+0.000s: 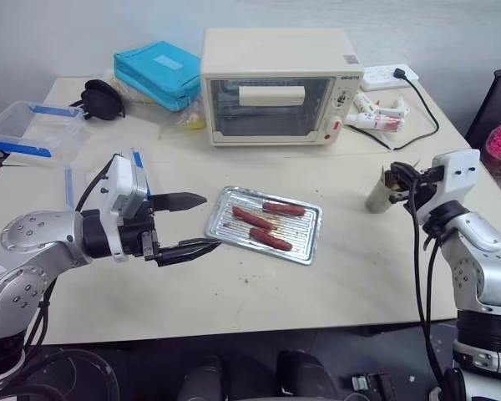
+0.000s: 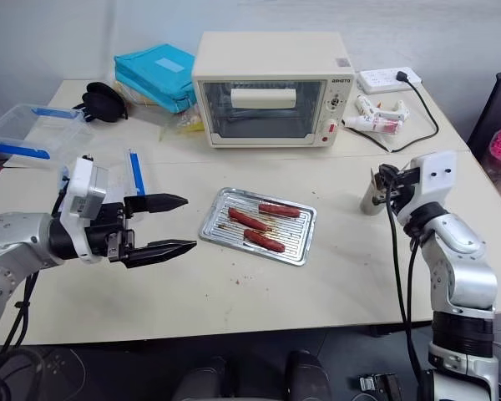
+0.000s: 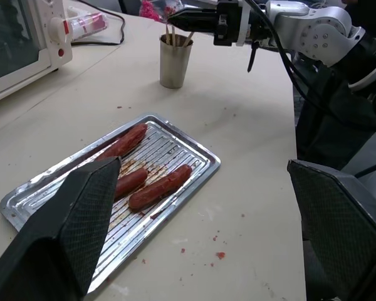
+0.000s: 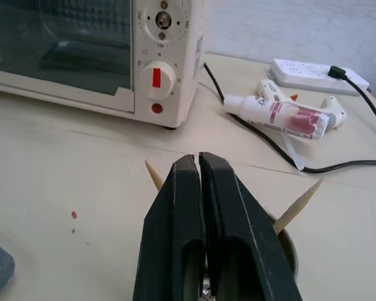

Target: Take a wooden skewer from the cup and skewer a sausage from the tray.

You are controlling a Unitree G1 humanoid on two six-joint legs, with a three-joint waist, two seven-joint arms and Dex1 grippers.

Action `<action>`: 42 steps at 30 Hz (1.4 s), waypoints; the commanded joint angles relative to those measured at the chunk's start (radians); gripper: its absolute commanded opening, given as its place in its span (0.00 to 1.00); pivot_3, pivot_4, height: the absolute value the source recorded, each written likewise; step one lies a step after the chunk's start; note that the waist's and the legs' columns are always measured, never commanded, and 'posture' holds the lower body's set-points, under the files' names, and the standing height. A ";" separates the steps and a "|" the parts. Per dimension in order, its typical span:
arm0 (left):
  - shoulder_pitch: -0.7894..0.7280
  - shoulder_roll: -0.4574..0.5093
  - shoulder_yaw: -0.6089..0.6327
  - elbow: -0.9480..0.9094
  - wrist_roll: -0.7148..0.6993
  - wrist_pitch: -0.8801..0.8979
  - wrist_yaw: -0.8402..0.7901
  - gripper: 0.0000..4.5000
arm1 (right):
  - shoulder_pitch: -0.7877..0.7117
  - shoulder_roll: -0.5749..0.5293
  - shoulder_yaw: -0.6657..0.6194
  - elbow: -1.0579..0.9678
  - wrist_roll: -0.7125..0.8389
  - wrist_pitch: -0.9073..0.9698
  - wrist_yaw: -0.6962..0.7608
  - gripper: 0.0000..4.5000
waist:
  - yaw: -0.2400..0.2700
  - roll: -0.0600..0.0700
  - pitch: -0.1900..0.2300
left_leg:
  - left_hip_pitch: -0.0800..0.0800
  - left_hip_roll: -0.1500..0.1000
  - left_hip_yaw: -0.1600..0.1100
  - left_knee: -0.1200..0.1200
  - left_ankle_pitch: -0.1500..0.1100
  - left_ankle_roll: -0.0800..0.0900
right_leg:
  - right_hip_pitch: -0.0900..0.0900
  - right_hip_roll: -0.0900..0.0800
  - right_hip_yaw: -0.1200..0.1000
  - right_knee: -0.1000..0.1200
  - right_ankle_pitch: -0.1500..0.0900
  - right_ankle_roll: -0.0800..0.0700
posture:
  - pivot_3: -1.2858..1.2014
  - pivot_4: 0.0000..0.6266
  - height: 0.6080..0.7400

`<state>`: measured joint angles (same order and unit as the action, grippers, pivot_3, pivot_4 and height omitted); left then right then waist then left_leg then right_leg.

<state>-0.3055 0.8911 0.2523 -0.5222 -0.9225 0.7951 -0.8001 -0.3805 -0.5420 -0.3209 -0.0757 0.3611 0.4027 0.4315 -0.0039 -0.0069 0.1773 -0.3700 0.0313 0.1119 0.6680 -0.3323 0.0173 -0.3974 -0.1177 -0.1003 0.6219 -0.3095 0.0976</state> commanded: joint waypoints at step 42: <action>-0.431 -0.342 -0.228 0.393 0.315 -0.335 -0.128 1.00 | -0.700 -0.077 -0.380 0.141 0.914 1.082 -0.269 0.00 | 0.001 0.001 0.001 | -0.001 0.001 0.002 0.001 0.000 0.001 | -0.002 0.001 -0.004 0.001 0.000 0.001 | 0.52 0.24 1.00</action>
<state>-0.7083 0.5500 0.0014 -0.1019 -0.6039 0.4712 -0.9306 -1.0450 -0.6645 -0.6370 0.0335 1.1752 1.4649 0.2778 -0.0033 -0.0059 0.1783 -0.3714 0.0320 0.1140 0.6691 -0.3320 0.0181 -0.3991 -0.1172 -0.1045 0.6235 -0.3091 0.0982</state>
